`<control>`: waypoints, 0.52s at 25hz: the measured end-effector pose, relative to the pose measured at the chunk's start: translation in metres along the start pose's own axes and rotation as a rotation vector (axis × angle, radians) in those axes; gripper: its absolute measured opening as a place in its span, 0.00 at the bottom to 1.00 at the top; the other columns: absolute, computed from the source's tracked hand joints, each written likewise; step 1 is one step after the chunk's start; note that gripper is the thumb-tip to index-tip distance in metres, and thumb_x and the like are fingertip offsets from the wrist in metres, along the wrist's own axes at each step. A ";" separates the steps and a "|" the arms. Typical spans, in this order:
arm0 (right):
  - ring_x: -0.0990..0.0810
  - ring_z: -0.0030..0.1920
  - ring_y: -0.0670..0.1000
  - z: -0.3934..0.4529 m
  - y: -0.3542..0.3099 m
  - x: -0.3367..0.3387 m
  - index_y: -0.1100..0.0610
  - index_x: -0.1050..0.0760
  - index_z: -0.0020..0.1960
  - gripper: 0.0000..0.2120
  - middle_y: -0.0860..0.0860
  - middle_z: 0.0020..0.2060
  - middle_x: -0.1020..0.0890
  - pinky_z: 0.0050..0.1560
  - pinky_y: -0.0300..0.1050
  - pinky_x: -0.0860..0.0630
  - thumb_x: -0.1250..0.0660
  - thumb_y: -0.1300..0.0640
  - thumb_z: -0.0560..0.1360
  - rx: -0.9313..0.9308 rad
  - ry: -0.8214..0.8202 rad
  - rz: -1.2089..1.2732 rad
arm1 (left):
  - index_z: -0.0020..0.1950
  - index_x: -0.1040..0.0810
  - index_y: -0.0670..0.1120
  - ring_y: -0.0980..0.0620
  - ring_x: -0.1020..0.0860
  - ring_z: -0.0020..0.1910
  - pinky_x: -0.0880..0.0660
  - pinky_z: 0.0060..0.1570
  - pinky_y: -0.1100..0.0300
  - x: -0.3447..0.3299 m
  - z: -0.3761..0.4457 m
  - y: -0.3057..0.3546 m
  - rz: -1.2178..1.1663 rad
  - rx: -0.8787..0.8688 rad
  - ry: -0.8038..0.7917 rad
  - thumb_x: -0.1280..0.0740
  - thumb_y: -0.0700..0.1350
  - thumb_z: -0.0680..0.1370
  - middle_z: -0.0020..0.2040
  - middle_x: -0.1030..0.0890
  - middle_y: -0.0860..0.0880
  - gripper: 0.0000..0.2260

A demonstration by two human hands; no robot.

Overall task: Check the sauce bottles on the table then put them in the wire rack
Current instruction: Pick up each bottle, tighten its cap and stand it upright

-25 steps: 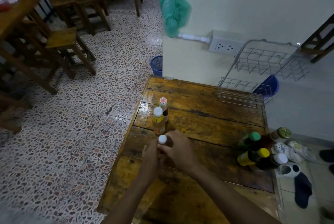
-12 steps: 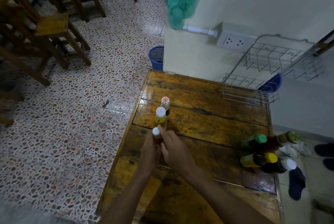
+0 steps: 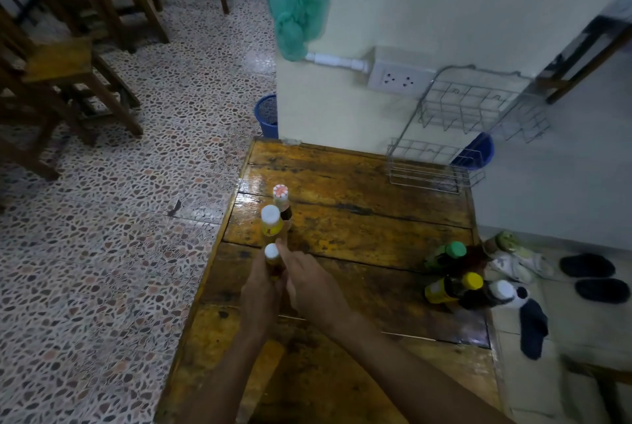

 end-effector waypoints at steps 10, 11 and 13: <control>0.26 0.61 0.54 -0.120 0.063 0.114 0.55 0.28 0.68 0.19 0.53 0.63 0.25 0.56 0.47 0.23 0.33 0.52 0.79 -0.178 0.251 -0.359 | 0.67 0.30 0.39 0.40 0.22 0.57 0.22 0.53 0.46 -0.056 -0.084 0.014 0.314 0.140 0.008 0.22 0.49 0.74 0.60 0.24 0.40 0.28; 0.26 0.59 0.56 -0.135 0.080 0.133 0.56 0.26 0.65 0.17 0.54 0.61 0.24 0.55 0.50 0.24 0.32 0.53 0.78 -0.209 0.280 -0.445 | 0.68 0.29 0.39 0.41 0.21 0.57 0.21 0.54 0.46 -0.072 -0.094 0.028 0.271 0.070 -0.040 0.22 0.49 0.75 0.60 0.23 0.41 0.28; 0.26 0.58 0.61 -0.161 0.112 0.164 0.56 0.24 0.62 0.17 0.58 0.61 0.24 0.57 0.58 0.26 0.30 0.53 0.75 -0.310 0.252 -0.643 | 0.71 0.28 0.40 0.44 0.22 0.61 0.21 0.58 0.45 -0.109 -0.106 0.063 0.171 -0.078 -0.164 0.24 0.48 0.76 0.63 0.23 0.43 0.27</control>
Point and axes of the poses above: each hand's wrist, its own z-axis towards the middle knuckle, its own x-axis out of the back of the hand, y = z × x, the point moved 1 cm from there along z, towards the middle knuckle
